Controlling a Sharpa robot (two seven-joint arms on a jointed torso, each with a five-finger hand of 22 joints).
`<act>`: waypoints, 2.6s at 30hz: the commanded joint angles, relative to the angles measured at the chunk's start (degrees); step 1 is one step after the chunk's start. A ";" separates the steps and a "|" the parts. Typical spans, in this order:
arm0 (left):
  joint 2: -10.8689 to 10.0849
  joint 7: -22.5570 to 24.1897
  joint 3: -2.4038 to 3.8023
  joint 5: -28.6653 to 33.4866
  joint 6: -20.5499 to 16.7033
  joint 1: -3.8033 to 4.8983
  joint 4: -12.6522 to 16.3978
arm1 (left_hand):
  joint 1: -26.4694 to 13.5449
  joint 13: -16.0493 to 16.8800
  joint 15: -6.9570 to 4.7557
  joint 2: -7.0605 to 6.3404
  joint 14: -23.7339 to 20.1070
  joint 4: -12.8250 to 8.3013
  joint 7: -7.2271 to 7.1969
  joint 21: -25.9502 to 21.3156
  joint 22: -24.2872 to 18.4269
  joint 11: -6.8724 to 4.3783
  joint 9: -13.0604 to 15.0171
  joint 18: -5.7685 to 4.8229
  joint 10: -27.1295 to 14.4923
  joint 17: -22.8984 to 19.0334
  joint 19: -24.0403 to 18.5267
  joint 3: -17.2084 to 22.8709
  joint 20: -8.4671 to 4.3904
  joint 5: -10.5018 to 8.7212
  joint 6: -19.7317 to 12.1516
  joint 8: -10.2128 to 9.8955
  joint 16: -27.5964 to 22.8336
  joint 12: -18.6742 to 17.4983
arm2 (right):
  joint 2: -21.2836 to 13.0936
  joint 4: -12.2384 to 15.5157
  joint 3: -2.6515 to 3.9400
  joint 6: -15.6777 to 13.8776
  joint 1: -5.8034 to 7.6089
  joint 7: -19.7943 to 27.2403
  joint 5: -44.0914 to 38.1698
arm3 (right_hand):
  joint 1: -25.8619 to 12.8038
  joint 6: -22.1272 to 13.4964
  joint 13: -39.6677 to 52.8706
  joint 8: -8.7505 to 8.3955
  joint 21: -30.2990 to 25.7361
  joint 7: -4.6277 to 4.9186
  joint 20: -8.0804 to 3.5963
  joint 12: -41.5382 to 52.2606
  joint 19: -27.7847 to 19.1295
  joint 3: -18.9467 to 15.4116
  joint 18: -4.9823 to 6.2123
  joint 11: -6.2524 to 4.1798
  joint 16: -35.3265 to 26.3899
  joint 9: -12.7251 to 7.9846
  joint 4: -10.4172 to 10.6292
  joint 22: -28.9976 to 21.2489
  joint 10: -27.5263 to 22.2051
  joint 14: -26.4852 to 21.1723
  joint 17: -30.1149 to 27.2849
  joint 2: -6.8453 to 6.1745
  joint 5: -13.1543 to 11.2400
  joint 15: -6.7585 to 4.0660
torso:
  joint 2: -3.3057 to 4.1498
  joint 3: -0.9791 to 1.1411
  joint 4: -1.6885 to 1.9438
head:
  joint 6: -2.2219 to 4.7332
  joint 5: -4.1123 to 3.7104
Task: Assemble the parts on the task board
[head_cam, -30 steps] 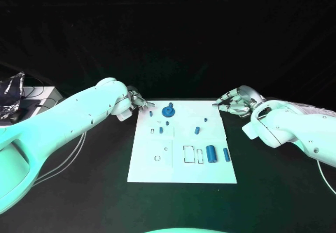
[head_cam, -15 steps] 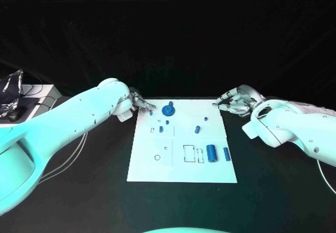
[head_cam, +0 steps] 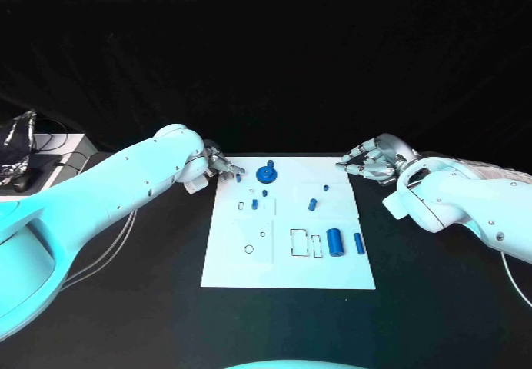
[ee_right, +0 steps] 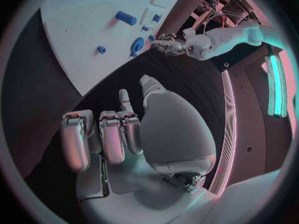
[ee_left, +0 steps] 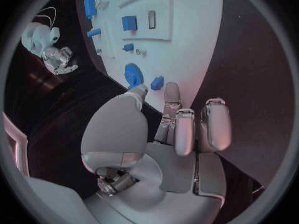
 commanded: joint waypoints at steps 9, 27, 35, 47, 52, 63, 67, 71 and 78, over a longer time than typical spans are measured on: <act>0.03 0.53 -0.09 0.66 1.38 0.10 0.58 | 0.66 -0.13 -0.56 0.13 4.73 -0.19 -0.18 0.52 0.41 -0.33 -0.16 -0.35 0.39 11.33 0.68 0.11 -0.10 0.18 0.85 0.54 0.50 0.33 | 0.22 -0.16 0.02 0.19 0.01 0.62 -0.54 | -0.68 -0.37 14.63 0.31 -0.17 0.13 -0.57 0.05 4.89 0.43 -0.62 -0.35 -0.08 0.14 -0.05 13.23 5.49 5.71 13.67 0.09 0.20 -0.39 | 0.07 0.01 0.01 | -0.04 0.13; 0.04 1.67 -0.13 2.96 1.20 0.10 0.50 | 9.48 -1.87 -1.43 1.76 4.76 -0.55 -1.17 0.30 0.28 -1.29 0.33 -0.28 0.84 11.42 0.41 11.08 -0.77 0.28 1.17 2.50 0.55 -1.41 | 0.52 -0.51 0.02 0.31 0.01 0.63 -0.54 | -0.69 -0.37 14.64 0.36 -0.16 0.12 -0.57 0.06 4.90 0.52 -0.63 -0.36 -0.10 0.19 -0.06 13.25 5.50 5.69 13.59 0.11 0.21 -0.40 | 0.09 -0.01 -0.01 | -0.20 0.30; -0.29 2.51 -0.14 4.28 0.36 0.10 0.57 | 10.59 -2.88 -1.69 -1.38 4.89 -3.17 -1.69 0.39 0.67 -1.71 4.17 -0.34 2.23 11.86 0.54 24.30 -1.10 0.13 0.23 6.19 0.77 -2.60 | 0.61 -0.71 0.02 0.37 0.01 0.64 -0.54 | -0.69 -0.37 14.64 0.36 -0.16 0.12 -0.57 0.06 4.90 0.52 -0.63 -0.36 -0.10 0.19 -0.06 13.25 5.50 5.69 13.59 0.11 0.21 -0.40 | 0.13 -0.01 -0.04 | -0.25 0.23; -1.63 2.72 -0.13 5.76 -1.19 0.08 3.17 | 6.28 -3.36 -2.06 -4.23 5.15 -8.34 -1.87 0.68 1.32 -2.03 8.15 -0.45 3.66 12.64 0.94 34.52 -1.37 0.24 0.06 8.73 1.13 -3.41 | 0.69 -0.94 0.02 0.40 0.00 0.70 -0.49 | -0.73 -0.38 14.61 0.40 -0.24 0.11 -0.57 0.03 4.86 0.57 -0.60 -0.36 -0.11 0.23 -0.05 13.18 5.47 5.69 13.57 0.12 0.21 -0.40 | 0.00 -0.01 0.05 | -0.34 0.46; -3.41 1.96 -0.17 8.23 -1.66 0.06 6.64 | 4.87 -3.43 -2.19 -4.95 5.25 -9.92 -1.98 0.91 1.72 -2.18 8.74 -0.54 4.26 12.95 1.23 36.67 -1.48 0.84 0.61 8.91 1.27 -3.57 | 0.63 -1.02 0.01 0.42 -0.01 0.71 -0.44 | -0.73 -0.38 14.61 0.40 -0.24 0.11 -0.57 0.03 4.86 0.57 -0.60 -0.36 -0.11 0.23 -0.05 13.18 5.47 5.69 13.57 0.12 0.21 -0.40 | -0.04 0.01 0.04 | -0.33 0.65; -9.23 0.18 -1.66 9.28 -4.11 -0.23 17.72 | 1.80 -3.56 -2.57 -6.09 5.23 -12.75 -2.33 1.34 2.46 -2.57 9.60 -0.69 5.59 12.88 1.76 39.14 -1.82 5.53 2.02 8.98 1.22 -3.98 | 0.35 -1.13 0.00 0.39 -0.03 0.69 -0.36 | -0.83 -0.40 14.62 0.44 -0.21 0.11 -0.58 0.05 4.88 0.62 -0.61 -0.37 -0.12 0.29 -0.03 13.21 5.48 5.68 13.56 0.10 0.21 -0.40 | -0.38 0.03 0.38 | -0.57 0.75; -11.07 -0.17 -2.71 8.94 -5.52 -0.59 21.05 | 1.58 -3.57 -2.65 -6.16 5.09 -13.05 -2.41 1.51 2.76 -2.65 9.66 -0.76 5.83 12.39 1.96 39.29 -1.87 6.00 2.27 8.98 0.98 -4.00 | 0.29 -1.15 0.00 0.40 -0.05 0.69 -0.34 | -0.83 -0.40 14.62 0.44 -0.21 0.11 -0.58 0.05 4.88 0.62 -0.61 -0.37 -0.12 0.29 -0.03 13.21 5.48 5.68 13.56 0.10 0.21 -0.40 | -0.66 0.13 0.58 | -0.88 0.89; -12.62 -0.58 -3.38 7.66 -7.03 -1.27 23.88 | 1.42 -3.57 -2.71 -6.24 5.08 -13.29 -2.47 1.67 3.04 -2.72 9.70 -0.83 6.06 12.34 2.16 39.41 -1.93 6.28 2.48 8.97 0.96 -4.00 | 0.25 -1.18 -0.01 0.40 -0.08 0.69 -0.31 | -0.83 -0.40 14.62 0.44 -0.21 0.11 -0.58 0.05 4.88 0.62 -0.61 -0.37 -0.12 0.29 -0.03 13.21 5.48 5.68 13.56 0.10 0.21 -0.40 | -0.86 0.14 0.72 | -1.12 0.85; -13.80 -0.86 -4.32 4.72 -9.06 -2.37 26.59 | 1.27 -3.58 -2.80 -6.38 5.06 -13.56 -2.57 1.80 3.26 -2.82 9.72 -0.88 6.33 12.25 2.32 39.58 -2.00 6.48 2.74 8.95 0.92 -4.01 | 0.21 -1.21 -0.01 0.39 -0.12 0.70 -0.29 | -0.91 -0.42 14.63 0.47 -0.24 0.11 -0.58 0.05 4.86 0.64 -0.61 -0.37 -0.12 0.32 -0.02 13.19 5.49 5.68 13.55 0.08 0.20 -0.41 | -1.00 0.12 0.80 | -1.43 0.95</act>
